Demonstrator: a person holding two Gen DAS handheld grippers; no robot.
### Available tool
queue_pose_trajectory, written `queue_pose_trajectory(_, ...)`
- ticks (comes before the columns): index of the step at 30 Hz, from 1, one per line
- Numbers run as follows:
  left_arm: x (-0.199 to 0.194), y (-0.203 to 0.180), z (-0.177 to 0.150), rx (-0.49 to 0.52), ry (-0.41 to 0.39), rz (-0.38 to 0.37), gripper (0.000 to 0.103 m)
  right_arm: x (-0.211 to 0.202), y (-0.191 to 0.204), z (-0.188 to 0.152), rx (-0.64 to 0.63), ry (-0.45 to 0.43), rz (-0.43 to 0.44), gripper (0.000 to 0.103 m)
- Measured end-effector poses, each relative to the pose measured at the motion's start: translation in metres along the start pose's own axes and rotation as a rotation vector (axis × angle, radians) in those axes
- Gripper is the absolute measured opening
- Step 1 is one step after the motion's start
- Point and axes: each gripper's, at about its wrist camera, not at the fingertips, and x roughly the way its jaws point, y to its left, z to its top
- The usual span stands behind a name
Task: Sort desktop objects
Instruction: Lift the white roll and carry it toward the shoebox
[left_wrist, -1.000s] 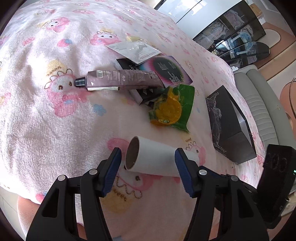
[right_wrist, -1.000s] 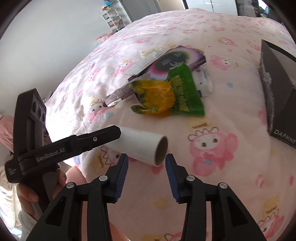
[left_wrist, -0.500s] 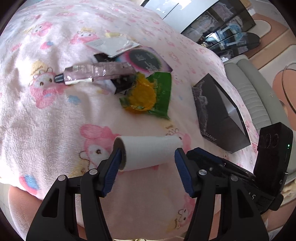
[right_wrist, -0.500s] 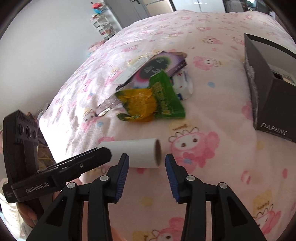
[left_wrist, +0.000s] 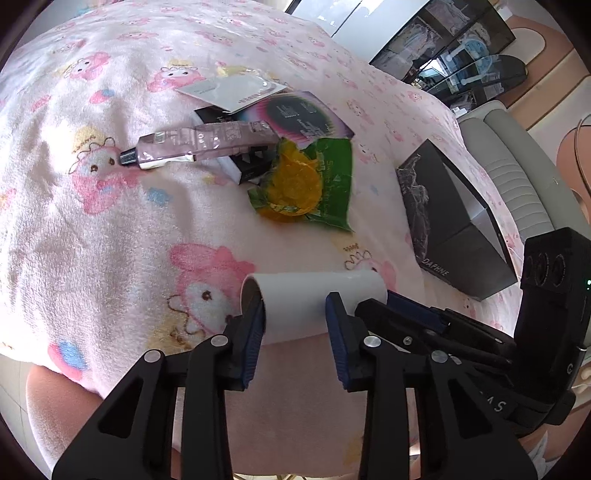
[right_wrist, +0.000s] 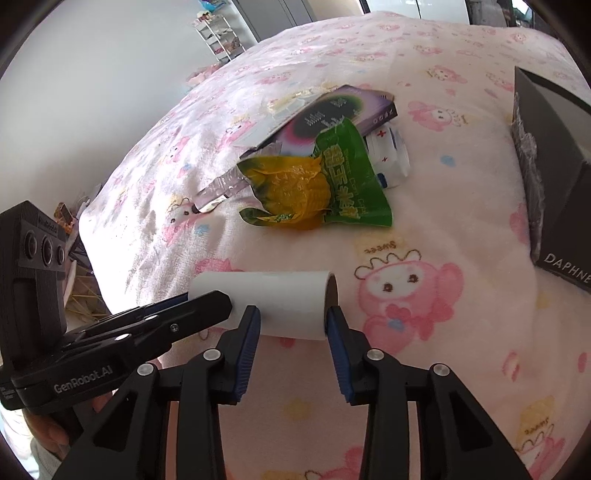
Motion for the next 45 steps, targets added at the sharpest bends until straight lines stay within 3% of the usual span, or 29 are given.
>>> queue_pose_trajectory(15, -0.020, -0.091, -0.009, 0.143, -0.026, -0.096, 0.032, -0.091, -0.022, -0.013, 0.029, -0.135, -0.103, 0.032)
queue_pose_trajectory(34, -0.012, -0.228, -0.018, 0.321, -0.017, -0.229, 0.033, -0.197, -0.085, -0.032, 0.142, -0.283, -0.233, 0.035)
queue_pose_trajectory(45, 0.012, -0.283, -0.020, 0.411, 0.021, -0.289, 0.033, -0.234, -0.127, -0.048, 0.240, -0.352, -0.274, 0.035)
